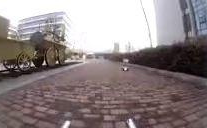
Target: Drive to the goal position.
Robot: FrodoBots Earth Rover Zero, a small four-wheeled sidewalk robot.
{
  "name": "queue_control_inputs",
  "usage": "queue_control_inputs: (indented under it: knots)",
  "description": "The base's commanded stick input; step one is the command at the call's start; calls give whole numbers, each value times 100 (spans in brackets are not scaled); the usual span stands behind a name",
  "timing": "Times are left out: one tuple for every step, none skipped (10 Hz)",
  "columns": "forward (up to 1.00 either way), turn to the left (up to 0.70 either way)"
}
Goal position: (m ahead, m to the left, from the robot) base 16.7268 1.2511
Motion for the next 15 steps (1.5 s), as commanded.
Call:
queue_control_inputs:
  knots:
    - [70, 0]
    - [70, -1]
    - [70, -1]
    - [70, -3]
    - [70, -11]
    - [70, -11]
    - [70, -11]
    - [70, -11]
    - [70, -11]
    - [70, -11]
    - [70, -11]
    - [70, -11]
    - [70, -11]
    - [70, -11]
    - [70, -11]
